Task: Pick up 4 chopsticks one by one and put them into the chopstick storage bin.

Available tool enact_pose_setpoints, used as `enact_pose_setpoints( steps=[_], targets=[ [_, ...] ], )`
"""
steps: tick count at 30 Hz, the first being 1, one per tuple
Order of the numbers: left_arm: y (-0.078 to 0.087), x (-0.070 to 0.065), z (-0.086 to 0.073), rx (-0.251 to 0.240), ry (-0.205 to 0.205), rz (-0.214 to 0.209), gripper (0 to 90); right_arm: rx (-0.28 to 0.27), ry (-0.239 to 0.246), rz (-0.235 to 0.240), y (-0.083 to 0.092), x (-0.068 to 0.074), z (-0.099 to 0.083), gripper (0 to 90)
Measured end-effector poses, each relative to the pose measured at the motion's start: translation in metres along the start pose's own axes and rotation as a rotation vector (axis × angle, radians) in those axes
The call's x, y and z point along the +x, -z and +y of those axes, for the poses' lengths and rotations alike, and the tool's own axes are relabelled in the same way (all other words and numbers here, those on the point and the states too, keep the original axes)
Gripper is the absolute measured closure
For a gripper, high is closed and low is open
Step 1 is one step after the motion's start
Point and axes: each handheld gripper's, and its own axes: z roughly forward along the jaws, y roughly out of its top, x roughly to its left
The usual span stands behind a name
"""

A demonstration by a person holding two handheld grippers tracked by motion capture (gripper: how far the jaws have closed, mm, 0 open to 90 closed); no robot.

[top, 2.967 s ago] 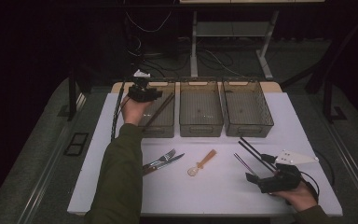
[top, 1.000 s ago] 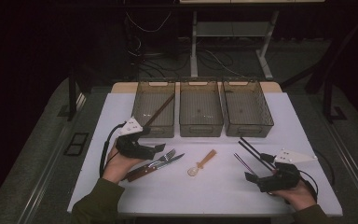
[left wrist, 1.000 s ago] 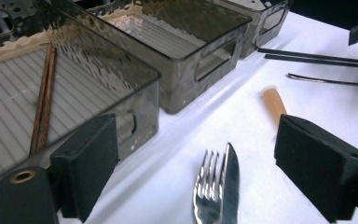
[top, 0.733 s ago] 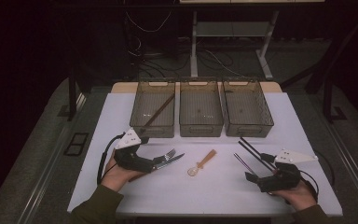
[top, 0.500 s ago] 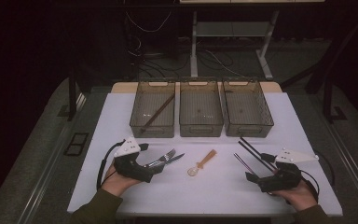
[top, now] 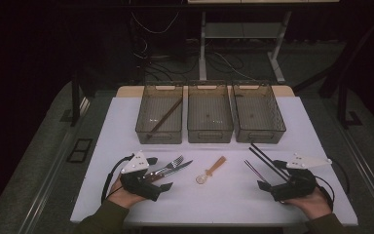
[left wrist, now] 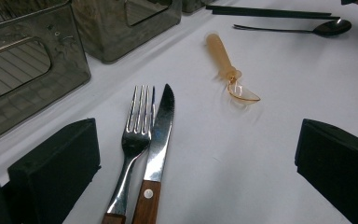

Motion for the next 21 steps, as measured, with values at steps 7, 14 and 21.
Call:
enact_pose_setpoints(
  steps=[7,14,21],
  targets=[
    [-0.001,-0.001,0.000,0.007,0.004,0.002,0.0,0.023,-0.012,-0.030,0.003,-0.007,0.002,5.2],
    [-0.002,0.001,-0.001,0.028,0.031,0.002,0.0,0.027,-0.028,-0.057,0.009,-0.018,0.004,9.8],
    [-0.002,0.003,-0.002,0.034,0.041,0.007,0.0,0.028,-0.045,-0.078,0.014,-0.031,0.004,15.2]
  ],
)
